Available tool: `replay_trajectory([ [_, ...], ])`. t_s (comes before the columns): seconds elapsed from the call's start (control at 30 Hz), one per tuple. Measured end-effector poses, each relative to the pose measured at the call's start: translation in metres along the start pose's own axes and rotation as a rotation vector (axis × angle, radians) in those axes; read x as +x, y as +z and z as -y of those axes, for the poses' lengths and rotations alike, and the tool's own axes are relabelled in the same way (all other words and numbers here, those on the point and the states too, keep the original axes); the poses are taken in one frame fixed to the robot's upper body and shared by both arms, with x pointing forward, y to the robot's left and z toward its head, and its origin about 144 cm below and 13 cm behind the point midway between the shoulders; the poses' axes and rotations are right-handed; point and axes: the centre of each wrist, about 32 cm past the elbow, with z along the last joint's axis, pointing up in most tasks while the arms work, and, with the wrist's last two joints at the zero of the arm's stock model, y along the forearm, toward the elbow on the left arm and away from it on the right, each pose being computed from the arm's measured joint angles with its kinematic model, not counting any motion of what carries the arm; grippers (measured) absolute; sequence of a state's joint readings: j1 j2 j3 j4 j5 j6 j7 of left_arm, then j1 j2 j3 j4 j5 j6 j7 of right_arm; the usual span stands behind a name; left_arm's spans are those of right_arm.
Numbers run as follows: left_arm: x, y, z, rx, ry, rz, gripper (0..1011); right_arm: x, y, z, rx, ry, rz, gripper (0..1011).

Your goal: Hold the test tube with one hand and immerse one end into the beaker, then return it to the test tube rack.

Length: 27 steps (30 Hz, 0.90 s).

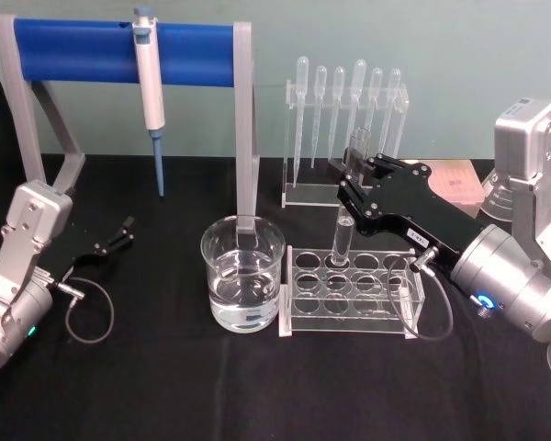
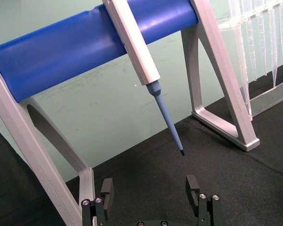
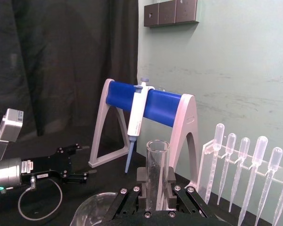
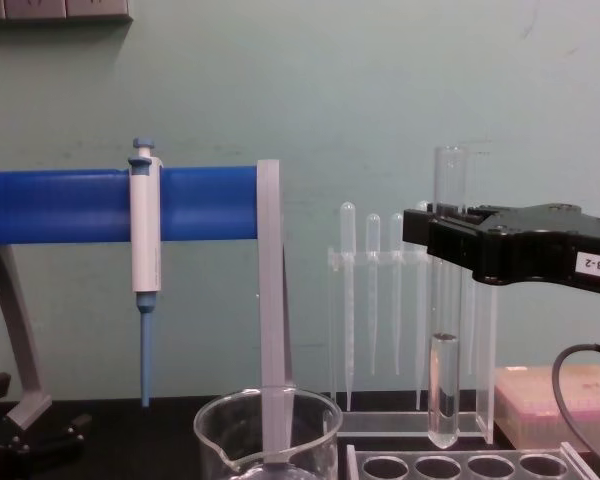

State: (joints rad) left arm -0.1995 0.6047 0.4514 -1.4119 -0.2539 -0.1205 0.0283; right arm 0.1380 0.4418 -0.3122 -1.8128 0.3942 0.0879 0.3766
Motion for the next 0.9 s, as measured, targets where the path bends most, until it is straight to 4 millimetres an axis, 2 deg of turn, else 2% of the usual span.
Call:
replay_trajectory([
  [0.9, 0.0000, 0.0000, 0.0000, 0.000, 0.000, 0.000, 1000, 0.0000, 0.0000, 0.0000, 0.000, 0.000, 0.000, 225],
])
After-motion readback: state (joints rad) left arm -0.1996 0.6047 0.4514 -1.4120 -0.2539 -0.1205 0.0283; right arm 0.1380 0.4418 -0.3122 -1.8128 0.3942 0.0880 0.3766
